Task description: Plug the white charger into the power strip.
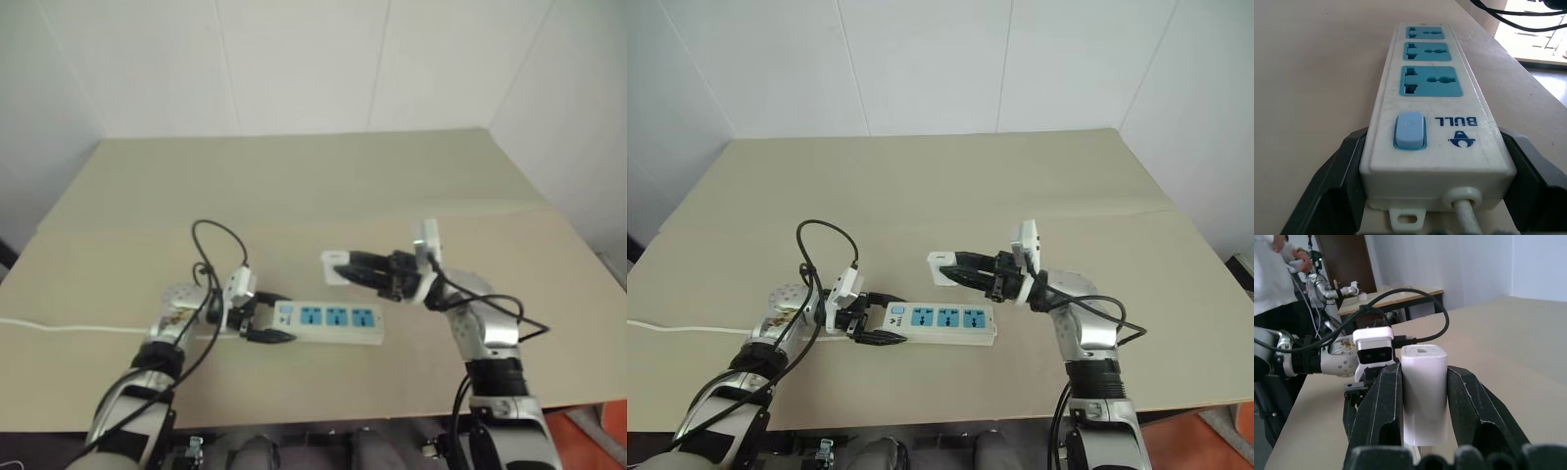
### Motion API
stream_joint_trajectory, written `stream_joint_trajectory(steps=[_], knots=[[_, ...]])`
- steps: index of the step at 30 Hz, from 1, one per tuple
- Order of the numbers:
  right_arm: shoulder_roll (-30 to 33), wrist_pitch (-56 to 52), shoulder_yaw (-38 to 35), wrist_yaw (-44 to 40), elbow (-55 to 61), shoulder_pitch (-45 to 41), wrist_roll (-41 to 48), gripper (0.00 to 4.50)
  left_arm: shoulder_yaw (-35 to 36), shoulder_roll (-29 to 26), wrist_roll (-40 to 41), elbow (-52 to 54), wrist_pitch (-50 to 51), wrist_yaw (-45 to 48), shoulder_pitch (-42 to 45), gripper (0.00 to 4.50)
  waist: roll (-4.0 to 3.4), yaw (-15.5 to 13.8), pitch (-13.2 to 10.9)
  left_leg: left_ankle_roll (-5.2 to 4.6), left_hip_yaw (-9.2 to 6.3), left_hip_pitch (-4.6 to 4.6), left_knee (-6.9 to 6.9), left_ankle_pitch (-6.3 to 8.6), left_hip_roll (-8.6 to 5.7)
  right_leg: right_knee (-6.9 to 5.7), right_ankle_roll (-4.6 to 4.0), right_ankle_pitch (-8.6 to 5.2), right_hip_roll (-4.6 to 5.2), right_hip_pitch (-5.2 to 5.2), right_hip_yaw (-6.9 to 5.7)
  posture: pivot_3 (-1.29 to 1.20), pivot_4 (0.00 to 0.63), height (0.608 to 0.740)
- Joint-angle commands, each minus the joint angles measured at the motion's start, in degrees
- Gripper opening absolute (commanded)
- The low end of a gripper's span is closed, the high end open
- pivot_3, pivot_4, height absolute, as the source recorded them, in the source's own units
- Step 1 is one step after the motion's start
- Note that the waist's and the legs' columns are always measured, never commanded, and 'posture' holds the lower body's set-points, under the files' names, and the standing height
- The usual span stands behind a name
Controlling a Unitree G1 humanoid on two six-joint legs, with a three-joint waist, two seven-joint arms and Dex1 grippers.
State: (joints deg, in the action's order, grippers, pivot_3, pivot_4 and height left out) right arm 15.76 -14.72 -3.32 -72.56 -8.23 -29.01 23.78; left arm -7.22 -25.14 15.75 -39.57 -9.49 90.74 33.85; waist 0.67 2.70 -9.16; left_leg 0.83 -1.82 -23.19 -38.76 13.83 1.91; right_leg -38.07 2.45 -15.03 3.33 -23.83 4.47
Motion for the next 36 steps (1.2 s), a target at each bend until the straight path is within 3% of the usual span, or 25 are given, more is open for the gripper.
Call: stream_joint_trajectory(steps=[1,29,36], knots=[[-1.0,5.0,1.5,-0.9,-1.1,-1.6,0.6,1.08,0.2,-0.7,-0.2,2.4,0.9,-0.1,-0.7,3.29,0.0,-0.1,0.0,0.0,0.0,0.0,0.0,0.0,0.0,0.0,0.0,0.0,0.0,0.0,0.0,0.0,0.15,0.74],[-4.0,4.5,9.8,5.5,1.0,1.3,1.3,1.08,-0.1,0.1,-0.6,2.3,0.5,-0.5,-0.6,3.29,0.0,-0.1,0.0,0.0,-0.01,0.01,-0.01,0.0,0.0,0.0,0.0,0.0,0.0,0.03,-0.01,0.0,0.15,0.74],[-2.2,4.5,9.6,5.6,-0.5,0.8,0.4,1.08,-0.1,0.0,-0.7,1.9,0.1,-0.3,-0.1,3.29,0.0,-0.2,0.0,0.0,-0.01,0.0,-0.01,0.0,0.0,0.01,0.0,0.0,0.0,0.03,-0.01,0.0,0.15,0.74]])
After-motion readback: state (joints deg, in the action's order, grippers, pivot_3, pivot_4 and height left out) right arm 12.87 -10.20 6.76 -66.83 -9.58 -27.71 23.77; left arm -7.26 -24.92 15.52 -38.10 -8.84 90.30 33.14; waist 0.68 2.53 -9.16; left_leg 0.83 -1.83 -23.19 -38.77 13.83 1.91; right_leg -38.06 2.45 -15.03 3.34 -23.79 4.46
